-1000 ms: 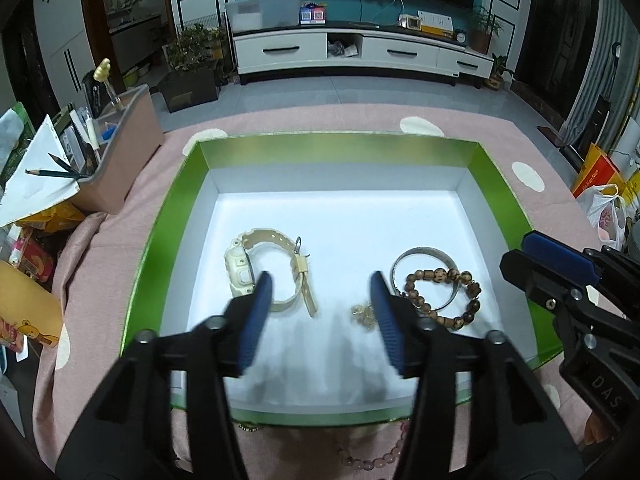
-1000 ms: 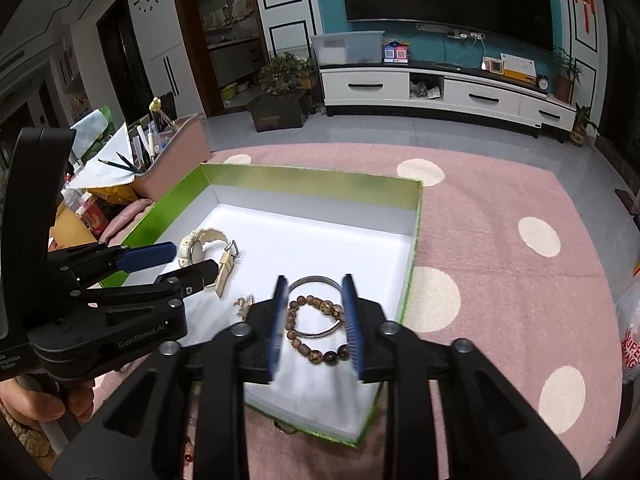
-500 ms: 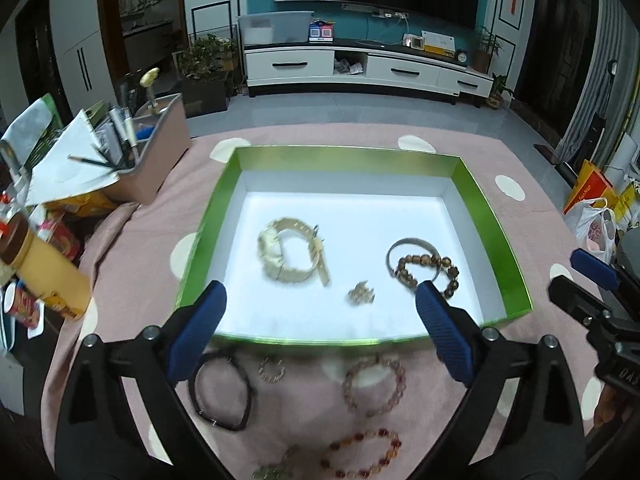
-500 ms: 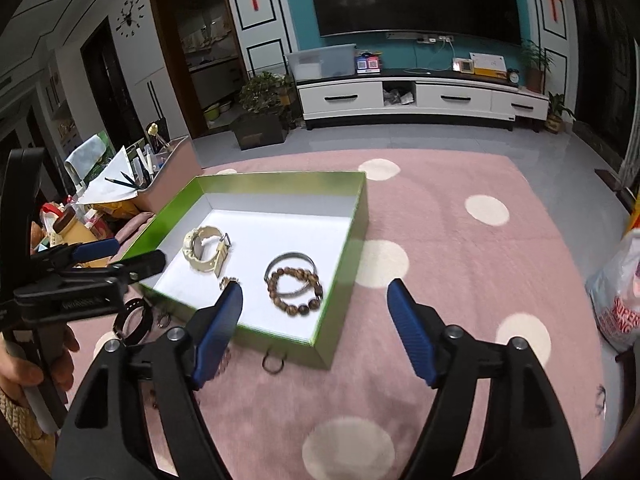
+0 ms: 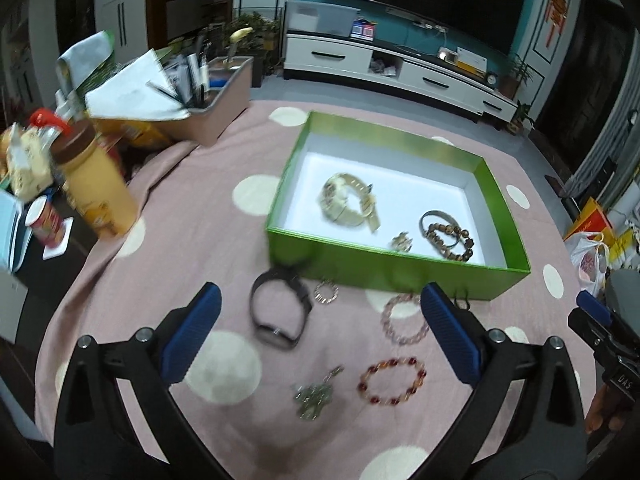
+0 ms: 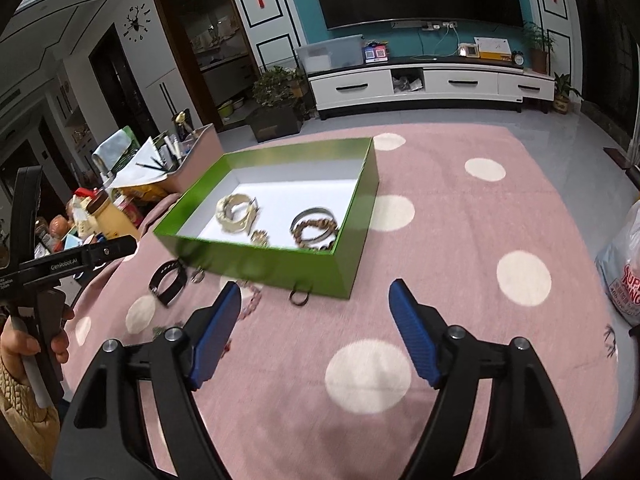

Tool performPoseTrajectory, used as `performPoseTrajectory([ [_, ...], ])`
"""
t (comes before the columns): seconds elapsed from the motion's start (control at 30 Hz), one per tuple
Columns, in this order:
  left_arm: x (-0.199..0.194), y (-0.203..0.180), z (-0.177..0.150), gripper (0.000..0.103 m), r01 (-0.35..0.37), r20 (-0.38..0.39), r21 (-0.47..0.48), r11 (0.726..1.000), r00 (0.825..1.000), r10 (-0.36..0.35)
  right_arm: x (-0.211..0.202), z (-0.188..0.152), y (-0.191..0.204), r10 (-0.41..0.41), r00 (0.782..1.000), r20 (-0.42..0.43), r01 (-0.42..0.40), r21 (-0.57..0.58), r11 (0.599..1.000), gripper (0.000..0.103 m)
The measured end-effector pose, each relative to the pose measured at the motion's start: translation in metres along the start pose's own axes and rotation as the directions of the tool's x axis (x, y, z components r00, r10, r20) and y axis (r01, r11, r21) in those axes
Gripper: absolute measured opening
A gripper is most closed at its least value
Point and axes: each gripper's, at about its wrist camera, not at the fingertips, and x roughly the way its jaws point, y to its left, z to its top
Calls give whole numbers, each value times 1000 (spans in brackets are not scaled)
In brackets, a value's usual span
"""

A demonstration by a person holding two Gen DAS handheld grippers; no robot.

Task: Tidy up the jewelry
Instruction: 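Move both tools back toward the black watch and the ring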

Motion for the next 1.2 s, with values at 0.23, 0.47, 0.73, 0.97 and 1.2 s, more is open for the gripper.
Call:
performPoseTrajectory([
  [0.23,-8,23,-24,101,4,-11,-83,997,1000,-5,-7,-17,9,24,1000,-20,-24,-9,1000,76],
  [0.47,5,33,-49,101,-35,-56,-133,990,998,28,8,-33,14,25,997,-68,-26,-21,999,75],
  [0.73,21,39,-57,100,-42,-71,-121,992,997,34,41,-41,22,25,992,-121,-31,-50,998,53],
  [0.97,37,52,-42,86,-20,-91,-205,979,996,1,63,-37,24,20,991,-133,-28,-58,998,44],
  [1.2,65,55,-24,72,-60,-152,-215,975,988,27,86,-27,23,-8,990,-141,-1,-62,998,40],
])
